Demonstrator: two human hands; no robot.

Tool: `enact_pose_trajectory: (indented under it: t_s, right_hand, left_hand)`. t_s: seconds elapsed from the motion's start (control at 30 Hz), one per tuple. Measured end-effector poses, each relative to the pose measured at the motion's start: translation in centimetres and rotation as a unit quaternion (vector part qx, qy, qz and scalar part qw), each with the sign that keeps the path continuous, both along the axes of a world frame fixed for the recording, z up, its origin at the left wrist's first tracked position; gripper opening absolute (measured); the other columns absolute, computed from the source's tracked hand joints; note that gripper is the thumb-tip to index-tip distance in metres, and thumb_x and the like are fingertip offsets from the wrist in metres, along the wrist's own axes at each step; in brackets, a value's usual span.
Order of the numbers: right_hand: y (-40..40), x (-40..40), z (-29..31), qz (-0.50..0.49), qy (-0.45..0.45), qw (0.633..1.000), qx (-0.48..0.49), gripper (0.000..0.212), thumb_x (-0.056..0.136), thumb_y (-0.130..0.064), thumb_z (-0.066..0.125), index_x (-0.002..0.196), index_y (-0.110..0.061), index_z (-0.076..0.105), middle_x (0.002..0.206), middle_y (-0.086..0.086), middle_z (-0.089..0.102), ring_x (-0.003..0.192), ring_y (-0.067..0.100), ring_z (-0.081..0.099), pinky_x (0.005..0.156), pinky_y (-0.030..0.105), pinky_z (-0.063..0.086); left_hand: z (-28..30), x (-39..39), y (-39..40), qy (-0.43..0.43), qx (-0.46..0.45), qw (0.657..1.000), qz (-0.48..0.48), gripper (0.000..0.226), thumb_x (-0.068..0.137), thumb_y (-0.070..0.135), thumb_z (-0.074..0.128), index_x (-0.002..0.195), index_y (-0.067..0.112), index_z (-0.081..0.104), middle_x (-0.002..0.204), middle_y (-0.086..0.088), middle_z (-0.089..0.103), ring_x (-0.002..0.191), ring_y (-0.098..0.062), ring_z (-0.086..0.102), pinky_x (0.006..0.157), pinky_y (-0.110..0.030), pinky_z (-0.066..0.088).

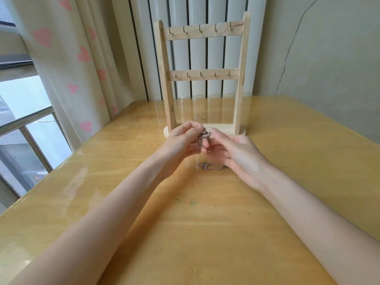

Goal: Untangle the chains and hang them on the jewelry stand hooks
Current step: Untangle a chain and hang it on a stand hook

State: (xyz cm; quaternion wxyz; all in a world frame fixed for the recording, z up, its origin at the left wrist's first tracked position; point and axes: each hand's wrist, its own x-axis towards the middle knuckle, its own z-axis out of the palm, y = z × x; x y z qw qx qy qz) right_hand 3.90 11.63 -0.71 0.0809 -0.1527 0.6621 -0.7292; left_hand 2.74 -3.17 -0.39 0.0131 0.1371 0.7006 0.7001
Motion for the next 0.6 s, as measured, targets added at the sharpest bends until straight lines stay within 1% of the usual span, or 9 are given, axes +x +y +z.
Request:
enact_pose_trajectory:
  t_s: [0.03,0.1,0.2,0.3,0.4,0.43,0.5,0.57,0.6]
  right_hand:
    - [0.22,-0.05,0.12,0.005,-0.016,1.000,-0.020,0.027,0.089,-0.029,0.054,0.078,-0.008,0.067,0.072,0.008,0.065,0.071,0.016,0.059,0.059,0.019,0.047]
    - [0.47,-0.16,0.18,0.008,-0.023,0.999,-0.025,0.020,0.087,-0.022,0.058,0.080,-0.005,0.067,0.068,0.009,0.065,0.071,0.017,0.057,0.057,0.018,0.047]
    - [0.40,-0.19,-0.01,-0.009,-0.031,0.999,-0.007,0.010,0.084,-0.011,0.061,0.082,-0.003,0.067,0.065,0.007,0.064,0.067,0.013,0.054,0.056,0.016,0.045]
    - [0.41,-0.27,0.06,-0.030,-0.044,0.998,-0.028,0.009,0.084,-0.006,0.059,0.078,-0.004,0.065,0.067,0.008,0.065,0.062,0.013,0.055,0.053,0.018,0.044]
    - [0.65,-0.46,0.25,-0.056,-0.047,0.996,-0.052,0.011,0.084,-0.004,0.058,0.077,-0.006,0.065,0.073,0.010,0.067,0.060,0.013,0.056,0.053,0.019,0.045]
    - [0.68,-0.51,0.23,-0.064,-0.036,0.996,-0.040,0.009,0.085,-0.003,0.058,0.079,-0.005,0.066,0.076,0.011,0.067,0.060,0.013,0.057,0.054,0.019,0.047]
    - [0.70,-0.64,-0.07,-0.112,0.023,0.992,0.055,0.008,0.084,-0.006,0.060,0.083,-0.005,0.068,0.076,0.010,0.068,0.059,0.013,0.057,0.056,0.019,0.048]
    - [0.60,-0.72,-0.28,-0.158,0.092,0.971,0.157,0.007,0.082,-0.009,0.063,0.081,-0.009,0.070,0.066,0.005,0.066,0.053,0.012,0.055,0.056,0.019,0.049]
    - [0.53,-0.75,-0.28,-0.167,0.110,0.964,0.178,0.007,0.082,-0.010,0.063,0.080,-0.010,0.070,0.062,0.003,0.064,0.051,0.012,0.054,0.056,0.020,0.049]
  left_hand:
    - [0.04,0.10,0.02,0.021,-0.031,0.999,0.006,0.014,0.096,0.022,0.044,0.084,0.018,0.048,0.057,0.002,0.061,0.053,-0.013,0.054,0.068,-0.026,0.047]
    - [-0.01,0.24,0.09,0.045,-0.079,0.996,0.014,0.013,0.097,0.022,0.043,0.086,0.015,0.047,0.054,0.000,0.063,0.052,-0.016,0.055,0.066,-0.032,0.045]
    - [-0.09,0.33,0.26,0.041,-0.109,0.993,0.016,0.014,0.096,0.024,0.043,0.088,0.013,0.046,0.055,-0.001,0.063,0.052,-0.017,0.055,0.066,-0.035,0.042]
    - [-0.10,0.26,0.13,0.030,-0.092,0.995,0.033,0.016,0.095,0.024,0.047,0.082,0.016,0.052,0.058,0.002,0.061,0.053,-0.010,0.054,0.065,-0.028,0.039]
    - [-0.10,0.12,-0.18,-0.017,-0.052,0.998,0.029,0.019,0.092,0.031,0.050,0.080,0.020,0.060,0.058,0.010,0.061,0.056,-0.004,0.052,0.067,-0.024,0.038]
    - [-0.11,0.09,-0.23,-0.031,-0.049,0.998,0.028,0.019,0.090,0.035,0.053,0.081,0.021,0.063,0.061,0.011,0.061,0.059,-0.004,0.052,0.068,-0.024,0.038]
    - [-0.18,0.12,-0.22,-0.039,-0.078,0.996,0.030,0.022,0.084,0.041,0.059,0.082,0.020,0.064,0.064,0.010,0.061,0.063,-0.005,0.050,0.069,-0.023,0.038]
    - [-0.35,0.15,-0.04,-0.018,-0.121,0.992,0.037,0.017,0.080,0.037,0.065,0.079,0.020,0.063,0.071,0.010,0.062,0.067,-0.004,0.050,0.067,-0.020,0.038]
    - [-0.42,0.12,0.05,-0.009,-0.126,0.991,0.041,0.012,0.080,0.031,0.067,0.077,0.021,0.063,0.076,0.008,0.063,0.069,-0.004,0.051,0.066,-0.019,0.039]
